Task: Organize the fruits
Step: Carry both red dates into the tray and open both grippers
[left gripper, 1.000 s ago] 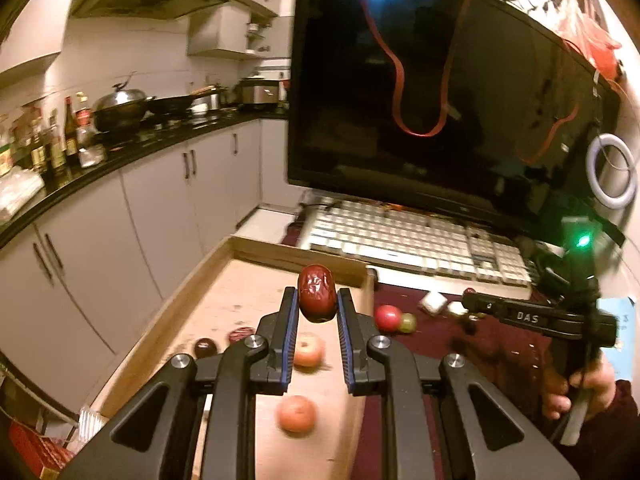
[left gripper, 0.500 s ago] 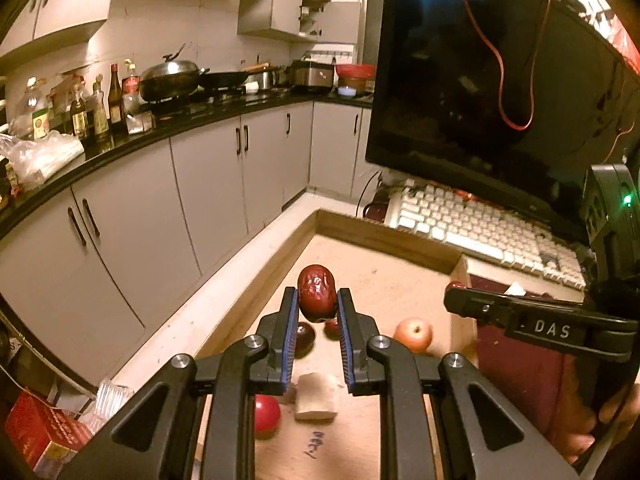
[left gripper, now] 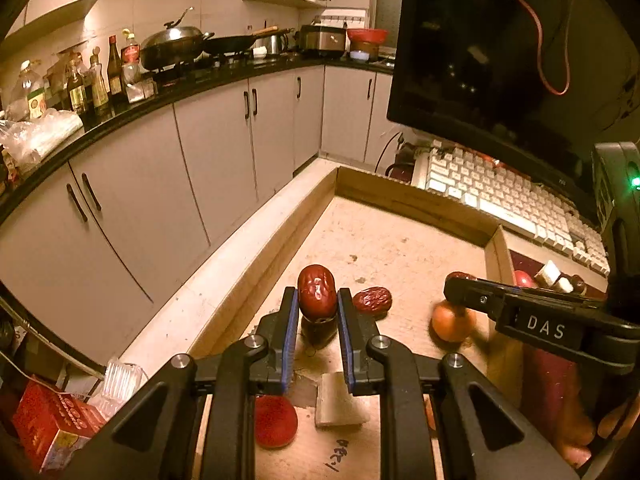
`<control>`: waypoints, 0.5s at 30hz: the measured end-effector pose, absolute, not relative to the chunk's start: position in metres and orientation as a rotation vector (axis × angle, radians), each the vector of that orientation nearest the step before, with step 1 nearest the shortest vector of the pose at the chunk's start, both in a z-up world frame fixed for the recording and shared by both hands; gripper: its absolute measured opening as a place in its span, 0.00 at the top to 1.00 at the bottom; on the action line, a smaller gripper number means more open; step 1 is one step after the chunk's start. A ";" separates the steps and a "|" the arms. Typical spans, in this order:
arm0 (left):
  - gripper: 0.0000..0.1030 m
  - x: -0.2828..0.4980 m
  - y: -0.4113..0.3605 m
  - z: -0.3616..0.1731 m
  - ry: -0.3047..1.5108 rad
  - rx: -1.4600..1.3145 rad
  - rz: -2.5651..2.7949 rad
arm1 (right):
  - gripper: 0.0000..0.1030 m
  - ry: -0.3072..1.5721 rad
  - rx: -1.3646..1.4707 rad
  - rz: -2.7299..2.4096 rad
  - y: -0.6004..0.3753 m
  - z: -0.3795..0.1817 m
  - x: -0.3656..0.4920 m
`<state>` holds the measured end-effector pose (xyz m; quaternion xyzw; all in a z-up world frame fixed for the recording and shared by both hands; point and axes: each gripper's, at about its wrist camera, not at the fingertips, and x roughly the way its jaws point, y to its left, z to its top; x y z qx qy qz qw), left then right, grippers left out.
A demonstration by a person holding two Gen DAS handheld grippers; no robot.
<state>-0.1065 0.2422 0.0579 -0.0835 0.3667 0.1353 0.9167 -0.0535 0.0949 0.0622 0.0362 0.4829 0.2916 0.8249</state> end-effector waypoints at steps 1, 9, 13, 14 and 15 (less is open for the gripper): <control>0.83 -0.105 0.243 0.057 0.763 -0.174 0.281 | 0.79 1.030 0.070 0.616 0.097 0.061 -0.053; 0.82 -0.099 0.249 0.042 0.833 -0.205 0.308 | 0.79 1.042 0.017 0.594 0.109 0.058 -0.049; 0.80 -0.103 0.251 0.045 0.827 -0.198 0.331 | 0.78 1.060 0.011 0.597 0.112 0.058 -0.046; 0.78 -0.103 0.252 0.044 0.833 -0.204 0.330 | 0.78 1.073 0.013 0.600 0.112 0.058 -0.045; 0.74 -0.103 0.253 0.043 0.839 -0.216 0.330 | 0.75 1.083 0.018 0.604 0.110 0.058 -0.044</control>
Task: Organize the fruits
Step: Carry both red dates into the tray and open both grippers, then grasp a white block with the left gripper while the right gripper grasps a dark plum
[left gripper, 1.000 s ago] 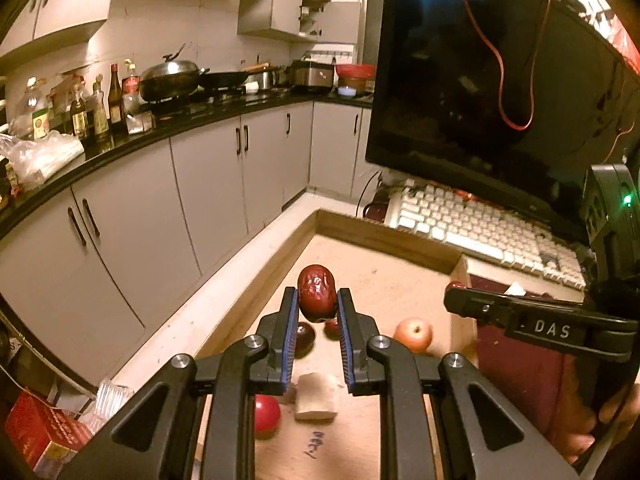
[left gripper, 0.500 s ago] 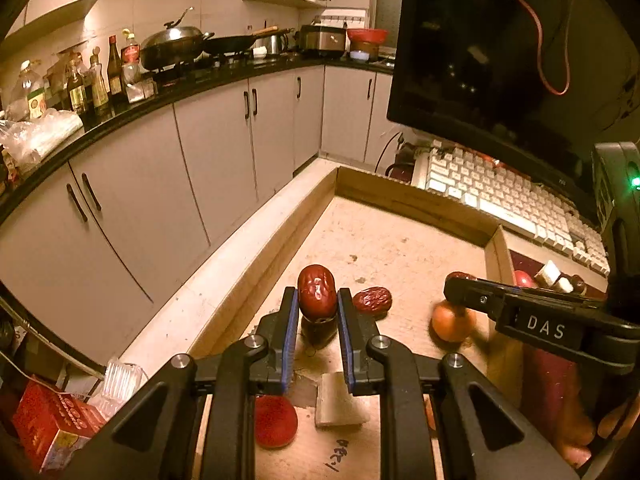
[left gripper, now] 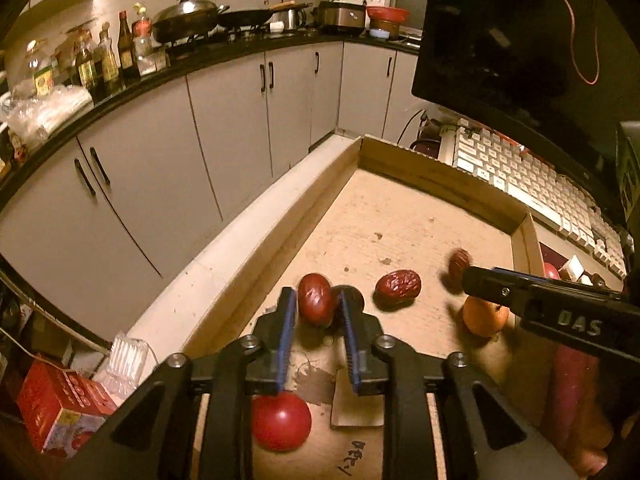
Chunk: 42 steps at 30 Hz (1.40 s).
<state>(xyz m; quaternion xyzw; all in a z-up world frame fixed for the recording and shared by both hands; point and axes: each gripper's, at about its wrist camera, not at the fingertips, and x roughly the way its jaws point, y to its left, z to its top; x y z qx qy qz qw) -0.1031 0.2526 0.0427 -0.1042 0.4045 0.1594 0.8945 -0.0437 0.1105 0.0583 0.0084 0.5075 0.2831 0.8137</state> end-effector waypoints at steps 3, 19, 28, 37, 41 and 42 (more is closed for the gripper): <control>0.68 -0.105 0.254 0.041 0.840 -0.227 0.333 | 0.59 1.115 0.043 0.620 0.105 0.058 -0.042; 0.36 -0.107 0.168 0.077 0.735 -0.060 0.164 | 0.59 0.871 0.140 0.474 -0.045 0.122 -0.052; 0.34 -0.087 0.087 0.064 0.794 0.024 -0.029 | 0.59 0.887 0.274 0.304 -0.152 0.105 -0.043; 0.34 -0.040 0.056 0.061 0.843 0.104 -0.046 | 0.59 0.990 0.341 0.273 -0.185 0.072 -0.030; 0.34 -0.020 0.047 0.055 0.869 0.159 -0.060 | 0.59 1.024 0.376 0.310 -0.184 0.067 -0.024; 0.34 -0.014 0.044 0.054 0.876 0.174 -0.065 | 0.59 1.033 0.383 0.327 -0.181 0.066 -0.022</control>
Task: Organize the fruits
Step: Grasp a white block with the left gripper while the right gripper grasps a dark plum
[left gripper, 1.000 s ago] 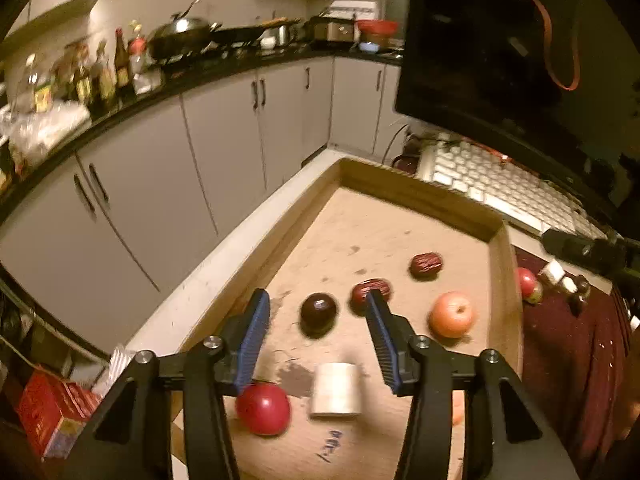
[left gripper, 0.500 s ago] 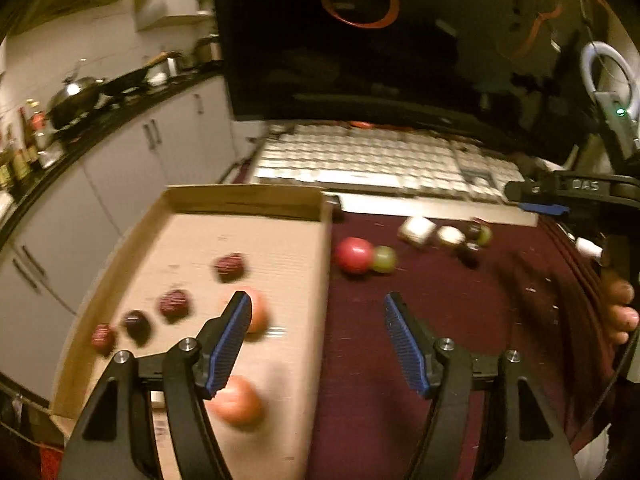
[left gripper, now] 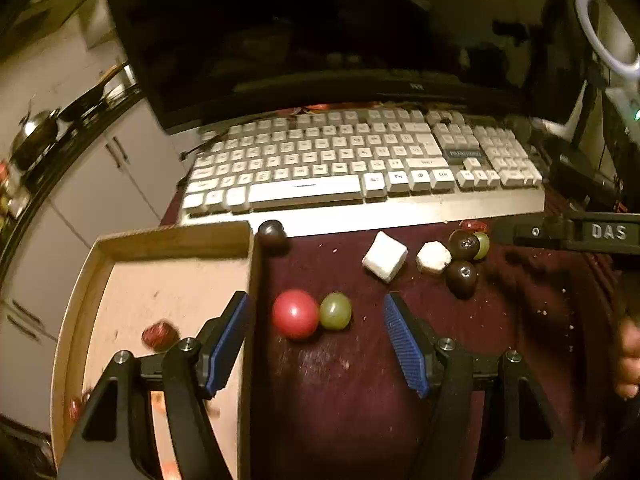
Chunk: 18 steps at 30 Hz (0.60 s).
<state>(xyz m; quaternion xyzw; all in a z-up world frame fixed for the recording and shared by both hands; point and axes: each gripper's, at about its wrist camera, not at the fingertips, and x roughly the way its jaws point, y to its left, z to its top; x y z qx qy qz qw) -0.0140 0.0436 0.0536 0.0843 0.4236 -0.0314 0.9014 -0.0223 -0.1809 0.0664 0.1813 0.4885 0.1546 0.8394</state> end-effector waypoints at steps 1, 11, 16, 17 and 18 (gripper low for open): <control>0.34 -0.009 0.042 0.053 0.880 0.184 -0.064 | 0.59 1.039 0.388 0.345 -0.178 0.066 -0.021; 0.34 0.016 0.034 0.039 0.888 0.252 -0.136 | 0.59 1.026 0.245 0.491 -0.147 0.054 -0.027; 0.34 0.022 0.036 0.037 0.902 0.236 -0.161 | 0.59 1.027 0.128 0.487 -0.126 0.045 -0.028; 0.34 0.022 0.036 0.037 0.902 0.235 -0.163 | 0.59 1.022 0.111 0.480 -0.124 0.044 -0.028; 0.34 0.021 0.036 0.038 0.900 0.234 -0.165 | 0.59 1.013 0.100 0.475 -0.122 0.044 -0.028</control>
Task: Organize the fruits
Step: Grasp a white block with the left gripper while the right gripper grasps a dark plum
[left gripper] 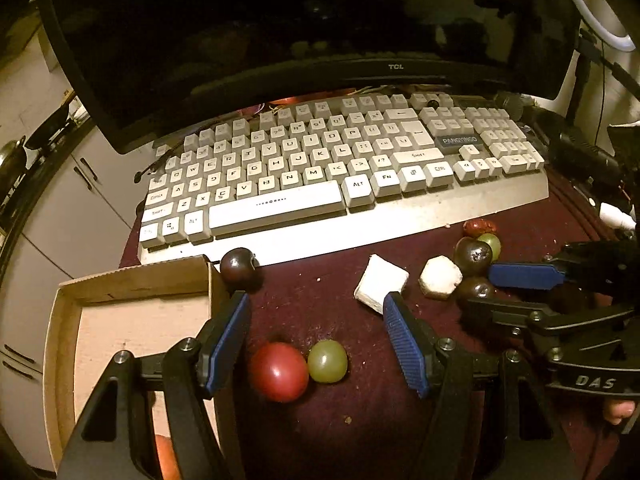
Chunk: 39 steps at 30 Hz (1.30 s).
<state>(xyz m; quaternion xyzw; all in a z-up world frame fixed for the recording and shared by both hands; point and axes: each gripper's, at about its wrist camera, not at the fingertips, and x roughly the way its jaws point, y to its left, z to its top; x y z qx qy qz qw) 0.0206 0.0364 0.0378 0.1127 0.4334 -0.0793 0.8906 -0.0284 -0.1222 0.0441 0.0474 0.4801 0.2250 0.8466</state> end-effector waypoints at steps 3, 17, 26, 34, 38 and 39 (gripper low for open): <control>0.34 0.016 0.037 0.042 0.887 0.231 -0.174 | 0.59 0.992 0.065 0.461 -0.117 0.043 -0.028; 0.34 0.026 0.025 0.036 0.935 0.232 -0.173 | 0.74 0.926 -0.106 0.385 -0.100 0.041 -0.034; 0.34 0.041 0.017 0.023 1.005 0.228 -0.163 | 0.77 0.996 0.037 0.392 -0.130 0.043 -0.029; 0.34 0.049 0.016 0.012 1.036 0.213 -0.156 | 0.77 0.992 0.088 0.410 -0.134 0.048 -0.034; 0.38 0.051 0.012 0.011 1.032 0.205 -0.165 | 0.77 0.988 0.089 0.412 -0.134 0.048 -0.035; 0.44 0.051 0.010 0.012 1.030 0.203 -0.175 | 0.77 0.986 0.089 0.412 -0.134 0.048 -0.035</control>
